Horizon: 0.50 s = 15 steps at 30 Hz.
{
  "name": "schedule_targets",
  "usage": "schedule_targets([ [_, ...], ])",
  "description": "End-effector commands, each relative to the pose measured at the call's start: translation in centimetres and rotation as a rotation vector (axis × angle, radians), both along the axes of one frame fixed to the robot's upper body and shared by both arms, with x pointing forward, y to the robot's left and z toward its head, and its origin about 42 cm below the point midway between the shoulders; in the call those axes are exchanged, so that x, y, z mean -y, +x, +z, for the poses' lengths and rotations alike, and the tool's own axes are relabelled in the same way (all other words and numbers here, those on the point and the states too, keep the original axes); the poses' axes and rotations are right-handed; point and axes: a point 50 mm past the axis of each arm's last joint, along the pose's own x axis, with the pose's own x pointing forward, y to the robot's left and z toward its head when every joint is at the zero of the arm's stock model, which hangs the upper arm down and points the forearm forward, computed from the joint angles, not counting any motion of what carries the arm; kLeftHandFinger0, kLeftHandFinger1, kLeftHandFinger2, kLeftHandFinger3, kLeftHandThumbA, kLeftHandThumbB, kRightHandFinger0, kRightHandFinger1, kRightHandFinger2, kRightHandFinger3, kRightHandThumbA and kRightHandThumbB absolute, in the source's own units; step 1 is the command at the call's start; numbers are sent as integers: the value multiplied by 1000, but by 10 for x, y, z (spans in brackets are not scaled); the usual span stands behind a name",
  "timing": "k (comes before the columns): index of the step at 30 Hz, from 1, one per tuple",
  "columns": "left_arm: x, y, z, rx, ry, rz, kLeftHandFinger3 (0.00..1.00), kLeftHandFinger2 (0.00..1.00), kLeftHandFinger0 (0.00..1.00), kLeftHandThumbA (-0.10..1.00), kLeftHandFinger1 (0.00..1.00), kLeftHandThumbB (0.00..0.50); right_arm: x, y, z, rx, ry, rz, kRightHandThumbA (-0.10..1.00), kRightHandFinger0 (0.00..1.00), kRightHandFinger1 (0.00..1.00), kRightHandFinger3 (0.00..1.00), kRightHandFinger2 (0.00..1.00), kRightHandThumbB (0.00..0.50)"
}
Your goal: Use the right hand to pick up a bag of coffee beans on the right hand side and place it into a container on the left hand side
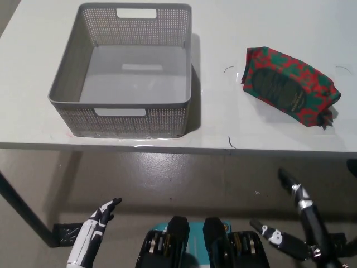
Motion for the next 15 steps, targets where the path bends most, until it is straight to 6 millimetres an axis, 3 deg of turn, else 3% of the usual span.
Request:
schedule_targets([
  [1, -5, -5, 13, 97, -28, 4, 1000, 1000, 1000, 1000, 1000, 353, 9, 9, 70, 243, -196, -50, 969, 1000, 1000, 1000, 1000, 381],
  [3, -7, -10, 12, 96, -35, 5, 1000, 1000, 1000, 1000, 1000, 381, 11, 13, 91, 281, -276, -77, 1000, 1000, 1000, 1000, 1000, 402],
  [7, -9, -13, 11, 100, -32, 11, 1000, 1000, 1000, 1000, 1000, 393, 16, 23, 121, 321, -355, -100, 1000, 1000, 1000, 1000, 1000, 400],
  [9, -9, -12, 11, 99, -46, 5, 1000, 1000, 1000, 1000, 1000, 403, 20, 34, 143, 346, -408, -113, 1000, 1000, 1000, 1000, 1000, 424],
  [13, -17, -18, 10, 94, -26, 24, 1000, 1000, 1000, 1000, 1000, 423, 19, 70, 191, 378, -533, -142, 1000, 1000, 1000, 1000, 1000, 495],
  [15, -17, -19, 9, 95, -27, 25, 1000, 1000, 1000, 1000, 1000, 423, 19, 87, 213, 375, -583, -169, 957, 1000, 1000, 1000, 1000, 500],
])
